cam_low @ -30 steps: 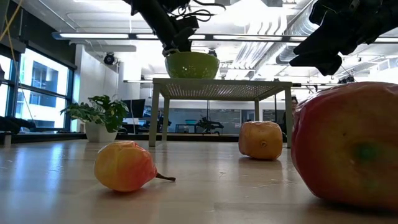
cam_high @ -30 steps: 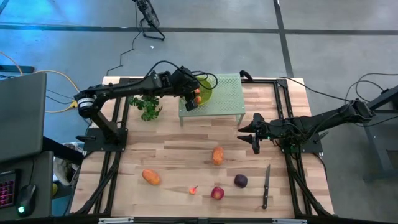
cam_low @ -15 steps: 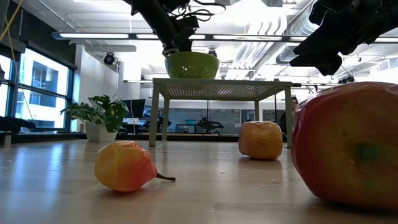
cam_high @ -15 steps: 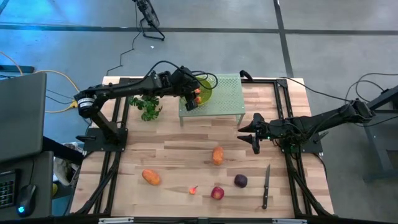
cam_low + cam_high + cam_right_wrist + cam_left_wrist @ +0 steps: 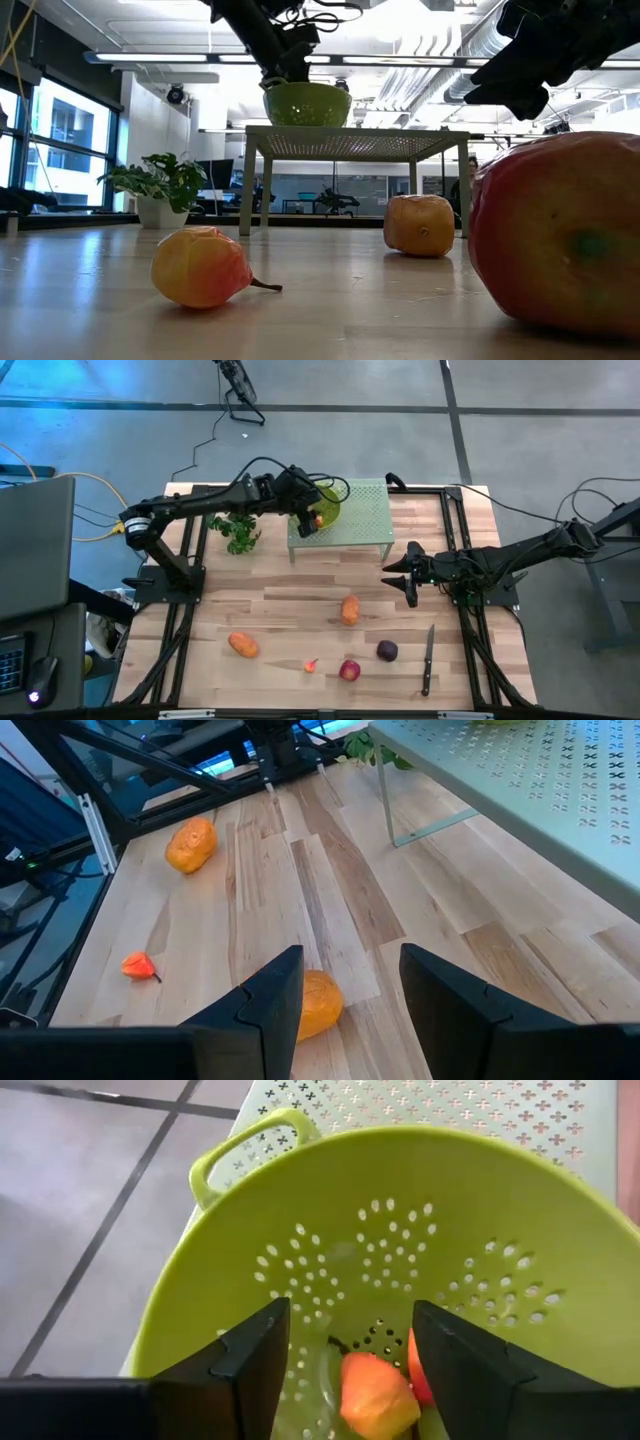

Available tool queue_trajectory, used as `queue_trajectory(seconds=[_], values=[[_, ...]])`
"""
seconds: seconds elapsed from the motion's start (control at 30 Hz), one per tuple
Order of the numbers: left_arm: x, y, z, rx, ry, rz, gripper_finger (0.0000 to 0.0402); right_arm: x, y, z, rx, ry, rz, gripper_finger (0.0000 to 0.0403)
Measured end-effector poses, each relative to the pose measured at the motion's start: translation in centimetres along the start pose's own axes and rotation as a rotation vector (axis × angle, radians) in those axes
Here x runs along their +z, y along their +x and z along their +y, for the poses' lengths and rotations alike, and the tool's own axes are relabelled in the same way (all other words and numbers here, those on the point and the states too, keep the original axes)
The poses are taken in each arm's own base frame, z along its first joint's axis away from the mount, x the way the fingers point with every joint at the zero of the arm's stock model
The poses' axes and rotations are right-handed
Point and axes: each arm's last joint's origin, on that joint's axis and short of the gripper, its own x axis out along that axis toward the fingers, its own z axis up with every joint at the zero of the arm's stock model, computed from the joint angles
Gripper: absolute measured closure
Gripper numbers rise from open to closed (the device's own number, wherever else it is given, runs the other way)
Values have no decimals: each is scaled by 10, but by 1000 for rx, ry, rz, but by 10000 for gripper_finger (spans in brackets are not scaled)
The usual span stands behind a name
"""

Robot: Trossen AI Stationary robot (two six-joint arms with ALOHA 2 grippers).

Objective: Pick & Place Fruit
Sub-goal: Put the right yellow mango into the green strainer bowl on the shelf

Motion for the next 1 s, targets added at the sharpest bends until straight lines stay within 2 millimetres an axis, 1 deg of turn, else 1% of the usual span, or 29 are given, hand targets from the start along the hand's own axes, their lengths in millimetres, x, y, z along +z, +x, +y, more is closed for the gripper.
queue_trajectory(seconds=[0.2, 0.33, 0.47, 0.67, 0.8, 0.9, 1.0], values=[[17, -16, 5, 5, -5, -33, 179, 0, 0, 0, 0, 28, 0, 243], [30, -36, 10, 2, -2, -21, 178, 0, 0, 0, -1, 27, 0, 243], [40, -55, 14, -4, -4, 3, 178, 0, 0, 0, -1, 1, 0, 243], [48, -75, 12, -27, 11, 19, 179, 0, 0, 0, -1, 0, 0, 238], [48, -80, 4, -48, 31, 37, 179, 0, 0, 0, 4, -1, 2, 212], [44, -84, -6, -79, 59, 78, 179, 1, 0, 0, 9, -21, -4, 179], [41, -90, -20, -114, 75, 108, 179, 2, 0, 1, 15, -43, -20, 139]])
